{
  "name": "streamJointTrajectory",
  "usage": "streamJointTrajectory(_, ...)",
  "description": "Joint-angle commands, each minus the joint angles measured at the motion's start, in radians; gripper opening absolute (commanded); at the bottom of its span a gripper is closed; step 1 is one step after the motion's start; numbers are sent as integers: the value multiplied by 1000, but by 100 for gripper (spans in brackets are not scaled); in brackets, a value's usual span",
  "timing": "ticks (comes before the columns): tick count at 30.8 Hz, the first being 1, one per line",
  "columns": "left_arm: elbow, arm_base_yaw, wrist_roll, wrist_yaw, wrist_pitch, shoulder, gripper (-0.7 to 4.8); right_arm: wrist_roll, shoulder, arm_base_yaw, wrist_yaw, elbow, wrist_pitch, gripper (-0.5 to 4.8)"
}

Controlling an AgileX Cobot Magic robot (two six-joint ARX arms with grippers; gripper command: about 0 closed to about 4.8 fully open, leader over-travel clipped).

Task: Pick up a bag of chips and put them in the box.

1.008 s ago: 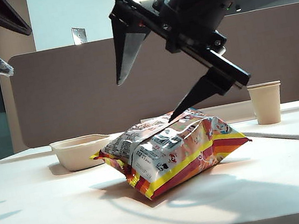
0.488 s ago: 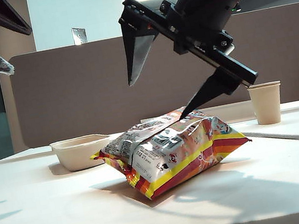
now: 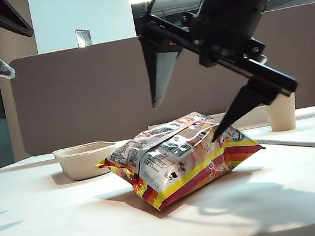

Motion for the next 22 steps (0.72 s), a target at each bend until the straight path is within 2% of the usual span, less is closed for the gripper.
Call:
streamJointTrajectory(1,2,-1,-1,2,12,-2,439,82,-7,-1,53,5,25,479)
streamJointTrajectory(4,2,-1,0,2,14,-2,439,121,-1,-11,75,10,53,479)
streamJointTrajectory(12,2,-2,0,2,39,-2,439,135,0,-54,84,15,43,479)
streamJointTrajectory(17,2,-2,0,2,60,-2,439,156,40,-60,56,19,101,479)
streamJointTrajectory(22,2,-2,0,2,61,-1,439,150,125,-57,24,95,80,479)
